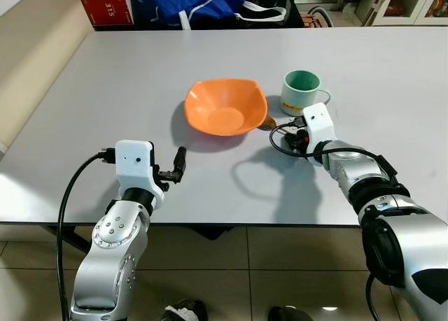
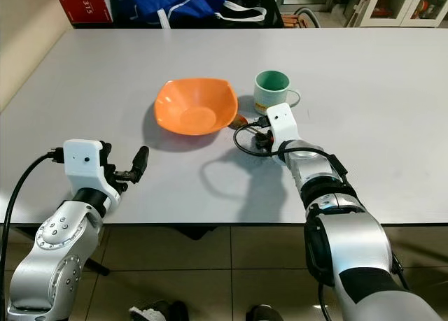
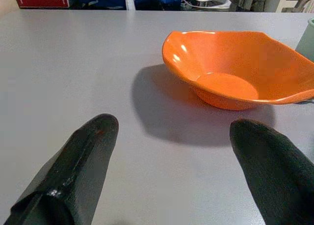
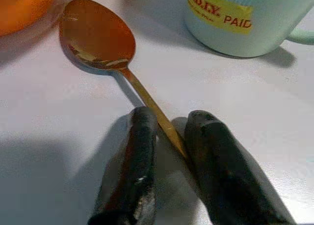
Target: Setting the table
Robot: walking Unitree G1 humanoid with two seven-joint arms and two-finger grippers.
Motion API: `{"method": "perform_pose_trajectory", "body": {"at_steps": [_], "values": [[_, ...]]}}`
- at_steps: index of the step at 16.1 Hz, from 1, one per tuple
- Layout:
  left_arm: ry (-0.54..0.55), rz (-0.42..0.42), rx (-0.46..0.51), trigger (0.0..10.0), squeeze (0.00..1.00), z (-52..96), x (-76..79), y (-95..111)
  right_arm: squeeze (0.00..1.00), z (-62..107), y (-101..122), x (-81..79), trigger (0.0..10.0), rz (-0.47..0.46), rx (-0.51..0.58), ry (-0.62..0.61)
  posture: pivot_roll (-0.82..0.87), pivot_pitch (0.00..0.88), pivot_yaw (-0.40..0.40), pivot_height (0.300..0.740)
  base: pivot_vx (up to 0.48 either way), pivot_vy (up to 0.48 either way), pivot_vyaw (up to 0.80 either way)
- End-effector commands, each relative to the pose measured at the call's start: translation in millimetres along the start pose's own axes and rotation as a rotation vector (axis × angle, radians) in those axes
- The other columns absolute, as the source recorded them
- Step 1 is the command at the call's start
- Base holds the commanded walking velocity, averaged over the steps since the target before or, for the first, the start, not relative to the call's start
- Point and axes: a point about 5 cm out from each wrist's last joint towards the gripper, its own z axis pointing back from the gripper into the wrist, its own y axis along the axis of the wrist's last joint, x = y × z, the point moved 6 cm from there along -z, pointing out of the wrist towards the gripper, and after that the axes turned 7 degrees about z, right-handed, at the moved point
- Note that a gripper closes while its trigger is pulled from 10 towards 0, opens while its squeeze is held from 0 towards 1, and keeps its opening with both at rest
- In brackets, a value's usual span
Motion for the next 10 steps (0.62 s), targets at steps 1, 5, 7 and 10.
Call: {"method": "perform_pose_trajectory", "body": {"at_steps": [1,5,7,10], "values": [[-0.007,-0.002,0.0,10.0,0.0,-1.9,1.0,-0.1,0.0,4.6,-37.7,2.9,0.0,-0.015,-0.105,-0.03,-0.07,0.119,0.063,0.74,0.0,0.0,0.0],[-0.01,0.0,0.001,10.0,0.0,-3.1,2.1,-0.5,0.0,7.1,-30.0,18.3,0.0,-0.005,-0.056,-0.104,-0.08,0.122,0.06,0.74,0.0,0.0,0.0],[-0.008,0.002,0.001,10.0,0.0,-2.7,1.9,-1.0,0.0,8.3,-28.1,21.7,0.0,-0.018,-0.04,-0.11,-0.08,0.123,0.059,0.74,0.0,0.0,0.0],[-0.01,0.004,-0.003,10.0,0.0,-2.9,2.6,-2.2,0.0,8.7,-33.0,15.6,0.0,-0.007,-0.038,-0.062,-0.08,0.123,0.06,0.74,0.0,0.0,0.0]]}}
